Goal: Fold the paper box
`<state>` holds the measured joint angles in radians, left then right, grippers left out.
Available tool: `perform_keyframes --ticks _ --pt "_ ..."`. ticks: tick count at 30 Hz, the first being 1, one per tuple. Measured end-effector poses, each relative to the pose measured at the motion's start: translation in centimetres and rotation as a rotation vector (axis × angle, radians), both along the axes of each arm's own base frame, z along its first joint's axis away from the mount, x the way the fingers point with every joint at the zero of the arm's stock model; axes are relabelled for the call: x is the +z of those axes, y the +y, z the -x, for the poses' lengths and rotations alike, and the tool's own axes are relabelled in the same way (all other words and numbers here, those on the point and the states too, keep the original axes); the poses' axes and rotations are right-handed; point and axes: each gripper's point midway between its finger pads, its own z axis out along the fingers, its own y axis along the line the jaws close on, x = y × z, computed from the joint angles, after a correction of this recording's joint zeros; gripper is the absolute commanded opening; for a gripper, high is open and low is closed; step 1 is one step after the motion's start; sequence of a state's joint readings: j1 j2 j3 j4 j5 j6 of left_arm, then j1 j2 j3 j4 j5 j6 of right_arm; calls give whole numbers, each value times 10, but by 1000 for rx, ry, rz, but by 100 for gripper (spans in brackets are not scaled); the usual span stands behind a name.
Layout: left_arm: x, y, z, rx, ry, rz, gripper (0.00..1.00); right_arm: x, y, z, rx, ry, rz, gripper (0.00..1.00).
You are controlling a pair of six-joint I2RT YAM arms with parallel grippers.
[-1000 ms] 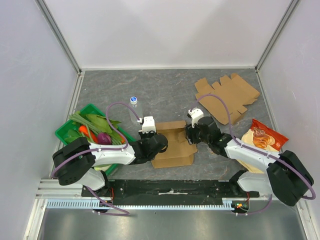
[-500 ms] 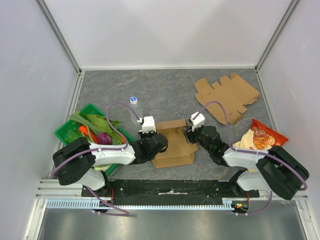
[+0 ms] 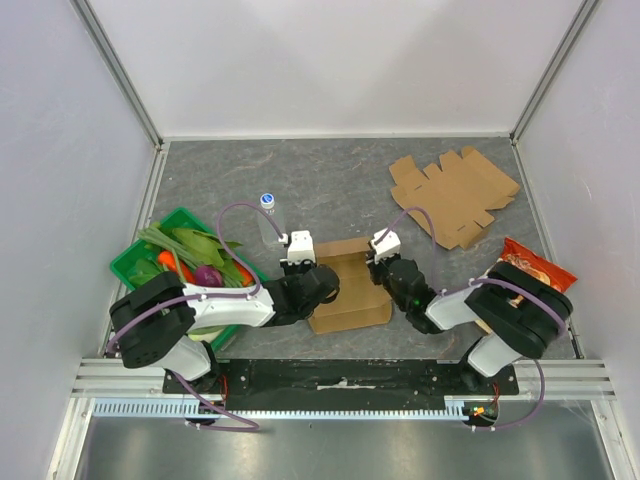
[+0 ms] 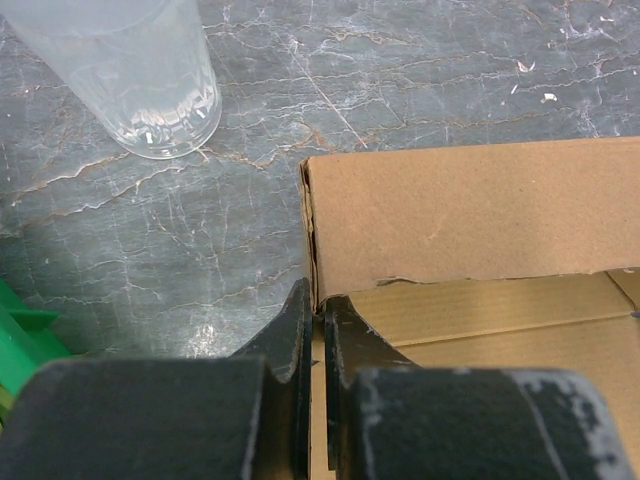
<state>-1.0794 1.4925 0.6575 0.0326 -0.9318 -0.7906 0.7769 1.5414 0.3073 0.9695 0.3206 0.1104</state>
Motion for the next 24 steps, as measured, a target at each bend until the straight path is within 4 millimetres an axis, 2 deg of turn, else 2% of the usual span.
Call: perform_keyframes --ticks 2,3,4,7,15,19,20,21,22,23,24 --pt "1 -1 -1 -1 1 -1 2 -4 -1 -1 -42 -16 13 20" --pt "1 -1 -1 0 2 -3 2 -5 -3 -3 -76 -27 14 3" --pt "0 -1 0 0 4 -5 2 -5 -5 -4 -103 -38 13 0" --pt "0 0 0 10 13 -4 2 -1 -7 -5 -198 -81 13 0" --pt "-1 -3 -2 67 25 42 2 -2 -11 9 -495 -190 48 0" --pt "-1 -4 -2 78 27 64 2 1 -13 12 -531 -201 42 0" --pt "-1 -4 -2 79 26 66 2 1 -13 11 -533 -201 41 2" --pt "-1 -4 -2 80 26 68 2 1 -13 11 -532 -202 42 13" --pt "-1 -4 -2 82 26 69 2 1 -13 11 -530 -202 44 25" --pt "-1 -4 -2 82 27 70 2 2 -12 11 -525 -201 43 50" --pt "-1 -4 -2 83 27 70 2 2 -11 11 -519 -199 44 62"
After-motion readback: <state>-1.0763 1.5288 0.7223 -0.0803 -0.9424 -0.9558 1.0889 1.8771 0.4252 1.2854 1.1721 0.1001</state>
